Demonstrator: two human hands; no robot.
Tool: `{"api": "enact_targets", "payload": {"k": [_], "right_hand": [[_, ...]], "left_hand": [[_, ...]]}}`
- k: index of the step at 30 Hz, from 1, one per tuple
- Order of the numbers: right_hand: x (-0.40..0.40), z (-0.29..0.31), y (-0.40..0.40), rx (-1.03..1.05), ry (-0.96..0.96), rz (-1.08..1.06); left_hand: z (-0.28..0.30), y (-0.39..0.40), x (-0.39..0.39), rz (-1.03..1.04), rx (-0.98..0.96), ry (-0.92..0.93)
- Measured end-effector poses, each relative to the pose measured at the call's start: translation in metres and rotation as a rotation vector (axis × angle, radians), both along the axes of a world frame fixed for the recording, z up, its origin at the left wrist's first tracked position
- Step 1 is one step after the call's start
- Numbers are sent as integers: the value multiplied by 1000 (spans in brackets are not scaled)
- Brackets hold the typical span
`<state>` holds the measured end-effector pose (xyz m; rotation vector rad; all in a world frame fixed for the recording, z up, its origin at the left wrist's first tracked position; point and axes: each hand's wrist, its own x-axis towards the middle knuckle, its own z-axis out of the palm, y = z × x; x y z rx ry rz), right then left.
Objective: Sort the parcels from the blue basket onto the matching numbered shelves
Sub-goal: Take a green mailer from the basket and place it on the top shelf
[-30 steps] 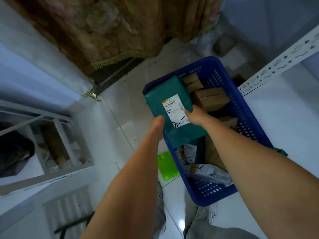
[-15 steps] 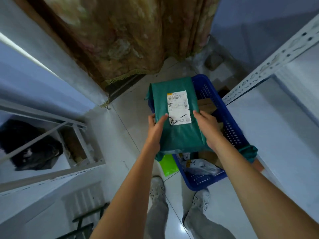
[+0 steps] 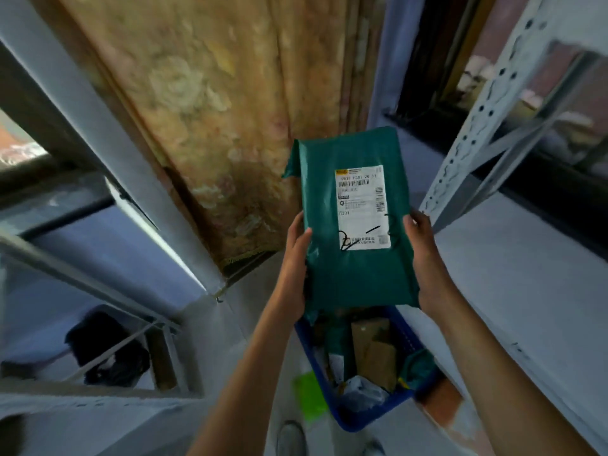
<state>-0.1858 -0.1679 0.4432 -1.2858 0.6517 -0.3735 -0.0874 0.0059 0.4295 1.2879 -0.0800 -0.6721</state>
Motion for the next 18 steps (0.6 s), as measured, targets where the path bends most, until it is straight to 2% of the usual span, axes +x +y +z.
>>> {"api": "enact_targets", "payload": {"k": [8, 18], "right_hand": [[-33, 114, 0, -67, -220, -37], [-71, 190, -5, -149, -396, 7]], "left_hand": [[130, -15, -33, 21, -79, -238], [218, -28, -72, 31, -137, -369]]}}
